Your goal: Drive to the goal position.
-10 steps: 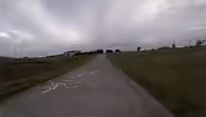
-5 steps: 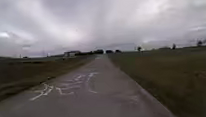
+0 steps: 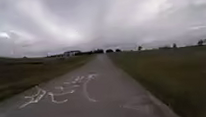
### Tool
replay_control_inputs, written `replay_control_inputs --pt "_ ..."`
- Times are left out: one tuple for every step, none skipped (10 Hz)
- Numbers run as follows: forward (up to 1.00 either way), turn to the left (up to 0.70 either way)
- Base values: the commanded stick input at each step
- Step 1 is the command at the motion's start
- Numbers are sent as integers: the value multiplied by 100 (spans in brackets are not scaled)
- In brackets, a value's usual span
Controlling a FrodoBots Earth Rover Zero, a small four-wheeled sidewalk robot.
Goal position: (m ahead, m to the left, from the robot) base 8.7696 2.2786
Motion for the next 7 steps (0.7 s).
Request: replay_control_inputs --pt "70 0" --pt "70 0" --pt "70 0" --pt "70 0" --pt "70 0" --pt "70 0" --pt "70 0"
